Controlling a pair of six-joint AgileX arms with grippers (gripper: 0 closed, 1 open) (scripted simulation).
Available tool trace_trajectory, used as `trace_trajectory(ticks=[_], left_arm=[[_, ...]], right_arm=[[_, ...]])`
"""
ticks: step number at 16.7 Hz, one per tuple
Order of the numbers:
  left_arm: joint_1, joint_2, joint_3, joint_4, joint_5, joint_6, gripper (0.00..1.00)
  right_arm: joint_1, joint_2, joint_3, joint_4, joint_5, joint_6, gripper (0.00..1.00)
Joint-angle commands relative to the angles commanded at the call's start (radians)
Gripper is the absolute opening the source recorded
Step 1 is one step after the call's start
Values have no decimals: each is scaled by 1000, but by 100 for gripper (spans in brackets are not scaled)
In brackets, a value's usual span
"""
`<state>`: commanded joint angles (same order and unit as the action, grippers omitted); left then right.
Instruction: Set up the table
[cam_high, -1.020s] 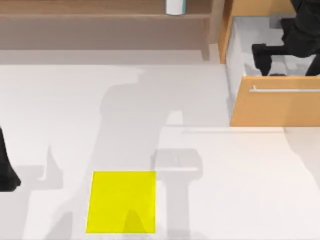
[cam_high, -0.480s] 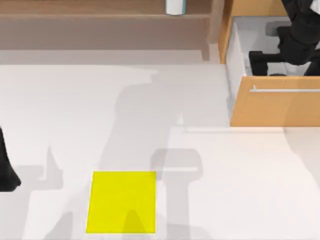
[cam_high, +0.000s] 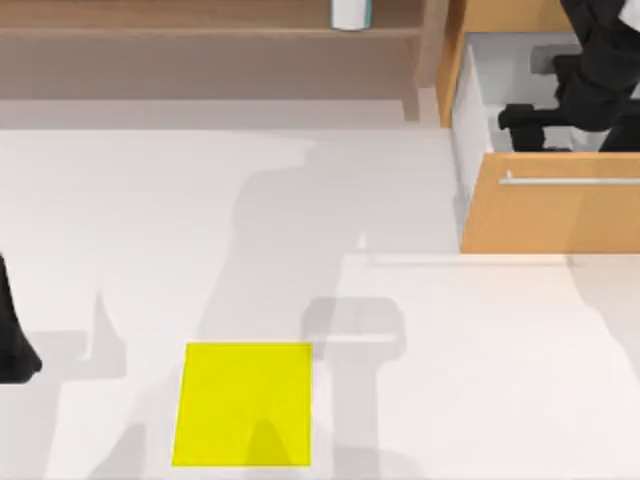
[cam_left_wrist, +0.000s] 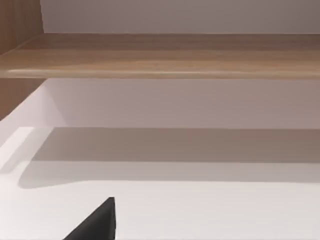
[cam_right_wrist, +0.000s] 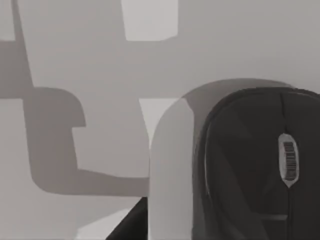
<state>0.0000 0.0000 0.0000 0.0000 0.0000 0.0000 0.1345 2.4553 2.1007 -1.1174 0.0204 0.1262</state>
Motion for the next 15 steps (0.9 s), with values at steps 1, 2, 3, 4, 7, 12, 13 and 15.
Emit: trace_trajectory(ticks=[1, 2, 3, 4, 7, 12, 13, 15], left_arm=[[0, 0, 0, 0, 0, 0, 100], [0, 0, 0, 0, 0, 0, 100], [0, 0, 0, 0, 0, 0, 100], [0, 0, 0, 0, 0, 0, 100], [0, 0, 0, 0, 0, 0, 100], [0, 0, 0, 0, 0, 0, 100], [0, 0, 0, 0, 0, 0, 100], [0, 0, 0, 0, 0, 0, 100]], right_arm=[[0, 0, 0, 0, 0, 0, 55], [0, 0, 0, 0, 0, 0, 47], [0, 0, 0, 0, 0, 0, 40], [0, 0, 0, 0, 0, 0, 32], [0, 0, 0, 0, 0, 0, 10], [0, 0, 0, 0, 0, 0, 0], [0, 0, 0, 0, 0, 0, 0], [0, 0, 0, 0, 0, 0, 0]])
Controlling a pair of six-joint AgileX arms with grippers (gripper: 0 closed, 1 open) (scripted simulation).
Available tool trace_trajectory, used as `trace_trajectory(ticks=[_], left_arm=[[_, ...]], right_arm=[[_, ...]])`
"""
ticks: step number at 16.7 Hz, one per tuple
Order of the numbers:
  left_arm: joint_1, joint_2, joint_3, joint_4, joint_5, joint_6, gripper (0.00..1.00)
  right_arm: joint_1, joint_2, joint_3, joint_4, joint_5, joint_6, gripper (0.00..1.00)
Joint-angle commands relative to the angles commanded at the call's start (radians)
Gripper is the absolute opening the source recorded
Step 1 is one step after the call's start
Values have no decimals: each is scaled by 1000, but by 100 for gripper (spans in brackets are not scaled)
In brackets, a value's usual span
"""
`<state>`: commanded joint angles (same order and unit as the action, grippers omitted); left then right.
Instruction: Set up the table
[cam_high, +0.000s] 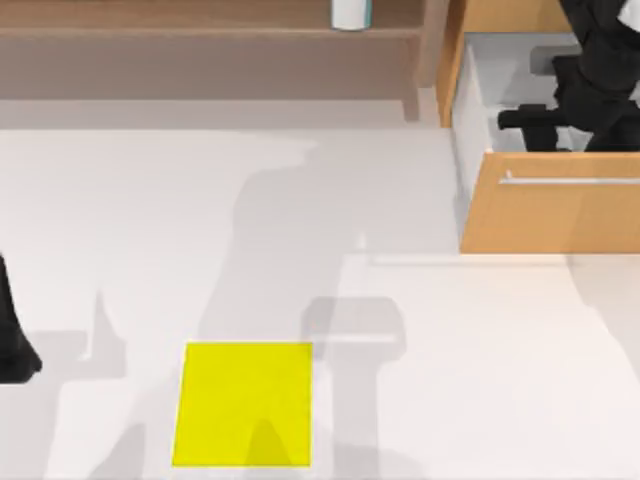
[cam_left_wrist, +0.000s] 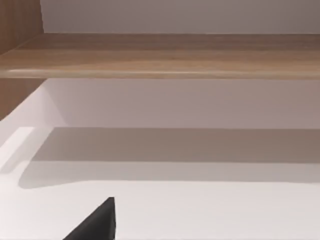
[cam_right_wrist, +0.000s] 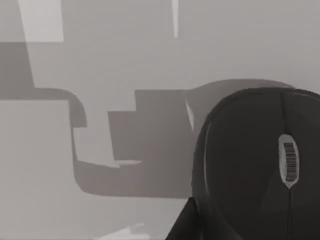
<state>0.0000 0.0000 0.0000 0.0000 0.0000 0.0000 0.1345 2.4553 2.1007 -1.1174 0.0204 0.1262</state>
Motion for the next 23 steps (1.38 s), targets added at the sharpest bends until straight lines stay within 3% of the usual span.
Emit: trace_trajectory(ticks=[5, 12, 18, 23], left_arm=[[0, 0, 0, 0, 0, 0, 100], [0, 0, 0, 0, 0, 0, 100], [0, 0, 0, 0, 0, 0, 100], [0, 0, 0, 0, 0, 0, 100]], right_arm=[[4, -24, 14, -23, 14, 8, 0], [64, -175, 33, -126, 158, 148, 0], [272, -279, 54, -106, 263, 386, 0], [493, -292, 15, -69, 284, 597, 0]])
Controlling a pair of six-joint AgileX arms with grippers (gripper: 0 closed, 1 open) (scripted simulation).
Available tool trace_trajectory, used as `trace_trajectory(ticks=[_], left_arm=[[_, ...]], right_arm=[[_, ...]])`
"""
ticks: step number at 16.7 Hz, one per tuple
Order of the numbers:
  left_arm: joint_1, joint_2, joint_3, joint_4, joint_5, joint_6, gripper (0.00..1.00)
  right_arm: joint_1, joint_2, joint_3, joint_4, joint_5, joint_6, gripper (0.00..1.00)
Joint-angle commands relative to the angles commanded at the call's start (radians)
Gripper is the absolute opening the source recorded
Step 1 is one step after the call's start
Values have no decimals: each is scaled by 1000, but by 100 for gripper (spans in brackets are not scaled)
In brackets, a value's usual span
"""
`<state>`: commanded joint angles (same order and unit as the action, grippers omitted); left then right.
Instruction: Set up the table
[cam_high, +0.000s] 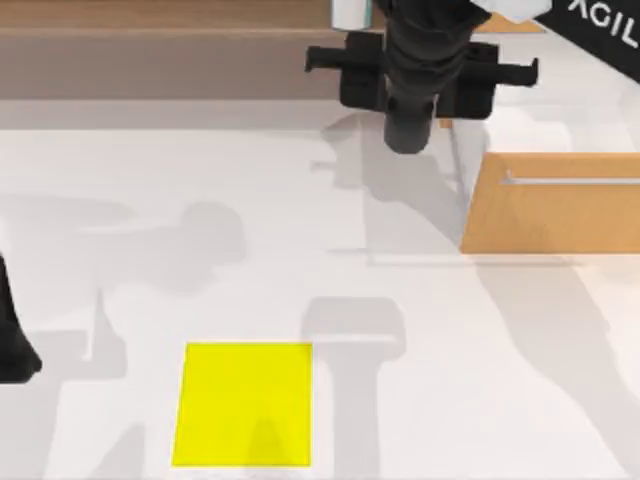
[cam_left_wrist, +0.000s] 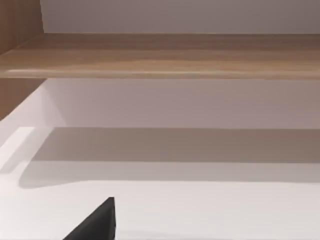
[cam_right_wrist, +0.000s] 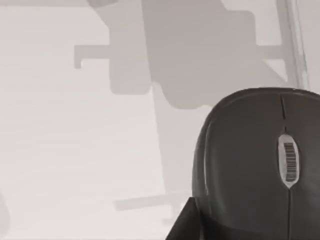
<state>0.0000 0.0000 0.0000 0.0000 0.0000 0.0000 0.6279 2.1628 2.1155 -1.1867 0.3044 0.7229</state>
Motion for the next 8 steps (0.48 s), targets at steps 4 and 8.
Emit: trace_trajectory(ticks=[4, 8], left_arm=[[0, 0, 0, 0, 0, 0, 100], [0, 0, 0, 0, 0, 0, 100]], right_arm=[[152, 42, -74, 23, -37, 146, 0], [286, 105, -141, 37, -108, 253, 0]])
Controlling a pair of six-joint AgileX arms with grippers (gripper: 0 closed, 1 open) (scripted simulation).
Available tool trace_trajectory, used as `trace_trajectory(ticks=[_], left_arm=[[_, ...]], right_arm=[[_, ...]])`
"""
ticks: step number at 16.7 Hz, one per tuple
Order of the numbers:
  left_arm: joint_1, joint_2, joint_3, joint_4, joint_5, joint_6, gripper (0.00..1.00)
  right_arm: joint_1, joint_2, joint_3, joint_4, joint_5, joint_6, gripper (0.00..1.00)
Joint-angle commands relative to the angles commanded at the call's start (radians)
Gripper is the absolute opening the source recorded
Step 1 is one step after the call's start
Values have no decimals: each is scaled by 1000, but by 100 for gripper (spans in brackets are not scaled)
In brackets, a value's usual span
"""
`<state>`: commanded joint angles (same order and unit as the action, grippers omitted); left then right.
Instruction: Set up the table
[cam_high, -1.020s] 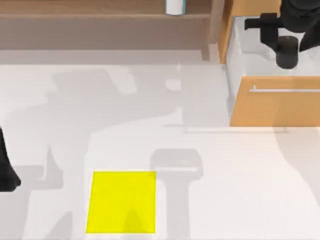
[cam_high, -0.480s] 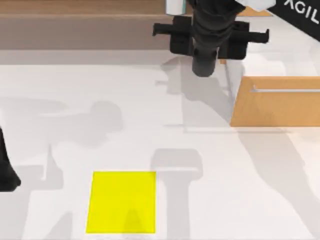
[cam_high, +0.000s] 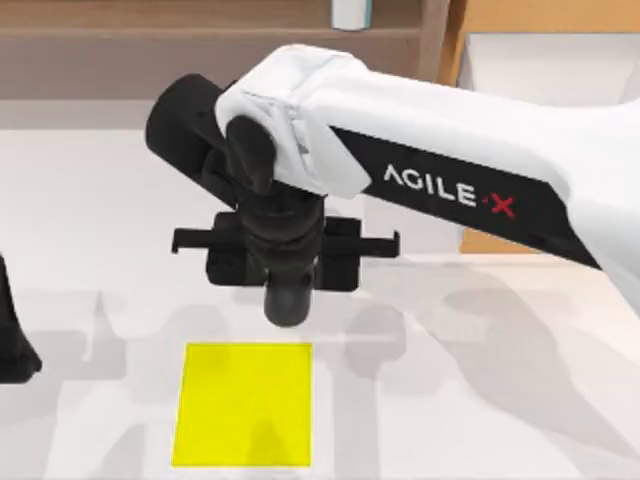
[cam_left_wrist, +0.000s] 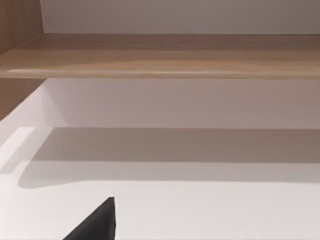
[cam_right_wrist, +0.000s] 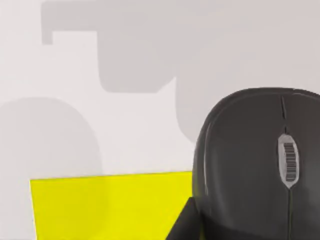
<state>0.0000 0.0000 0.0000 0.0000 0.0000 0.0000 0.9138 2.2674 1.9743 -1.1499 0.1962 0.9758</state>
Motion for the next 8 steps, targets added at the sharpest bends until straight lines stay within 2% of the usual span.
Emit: trace_trajectory(ticks=[4, 8], left_arm=[[0, 0, 0, 0, 0, 0, 100], [0, 0, 0, 0, 0, 0, 100]], right_arm=[[101, 54, -30, 16, -76, 53, 0], [132, 69, -32, 23, -102, 63, 0]])
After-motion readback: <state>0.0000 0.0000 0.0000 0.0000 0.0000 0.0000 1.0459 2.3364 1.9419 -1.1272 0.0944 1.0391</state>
